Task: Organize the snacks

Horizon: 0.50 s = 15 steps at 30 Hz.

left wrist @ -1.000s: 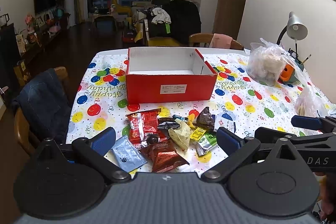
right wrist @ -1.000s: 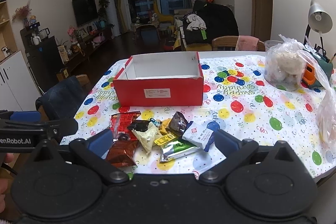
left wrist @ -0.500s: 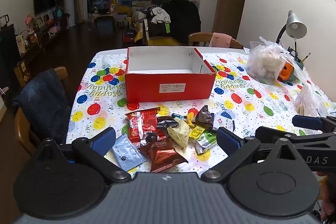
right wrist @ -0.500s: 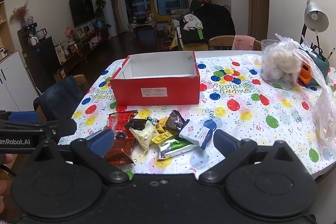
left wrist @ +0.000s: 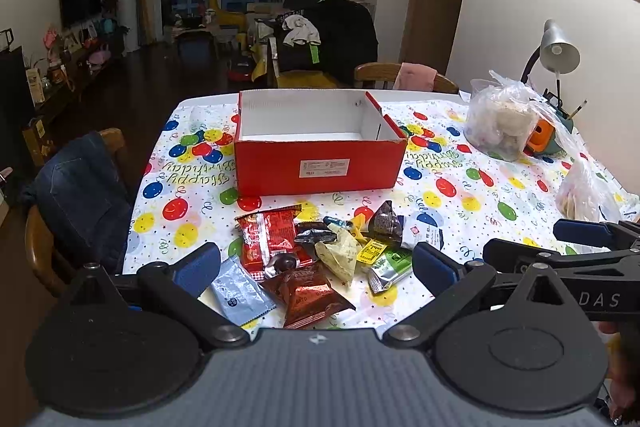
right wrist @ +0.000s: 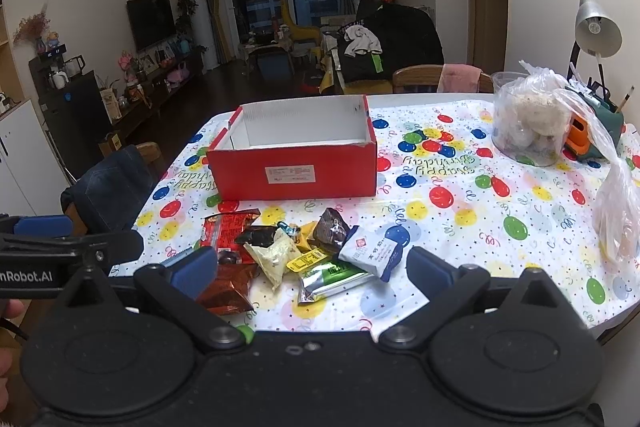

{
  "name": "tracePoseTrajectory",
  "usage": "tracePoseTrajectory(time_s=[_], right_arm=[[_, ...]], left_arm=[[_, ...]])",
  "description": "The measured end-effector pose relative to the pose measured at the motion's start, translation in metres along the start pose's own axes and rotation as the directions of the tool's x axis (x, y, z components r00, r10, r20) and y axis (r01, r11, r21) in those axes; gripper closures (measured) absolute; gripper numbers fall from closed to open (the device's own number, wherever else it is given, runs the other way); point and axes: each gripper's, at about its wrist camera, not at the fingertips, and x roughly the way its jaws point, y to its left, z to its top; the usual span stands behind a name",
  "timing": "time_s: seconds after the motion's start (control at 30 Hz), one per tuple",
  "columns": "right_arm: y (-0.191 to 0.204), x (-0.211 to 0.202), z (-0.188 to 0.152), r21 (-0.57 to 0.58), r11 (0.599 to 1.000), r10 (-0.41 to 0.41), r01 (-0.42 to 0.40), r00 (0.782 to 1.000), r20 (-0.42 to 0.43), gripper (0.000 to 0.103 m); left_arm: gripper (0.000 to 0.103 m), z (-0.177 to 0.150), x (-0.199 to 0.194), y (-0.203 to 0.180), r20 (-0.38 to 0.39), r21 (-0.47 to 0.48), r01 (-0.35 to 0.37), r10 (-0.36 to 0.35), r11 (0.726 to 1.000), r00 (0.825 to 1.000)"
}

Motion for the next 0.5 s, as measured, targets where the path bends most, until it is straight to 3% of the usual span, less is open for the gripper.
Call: tracePoseTrajectory(time_s=[0.5], right_arm=[[0.0080,-0.0098,0.0031,-0.038,0.999,-0.009,0.011,0.998,0.068,0.003]], left_arm=[[0.000,0.0038,-0.0051,0.0012,0.042,0.005,0.000,0.000,1.000,0.999]])
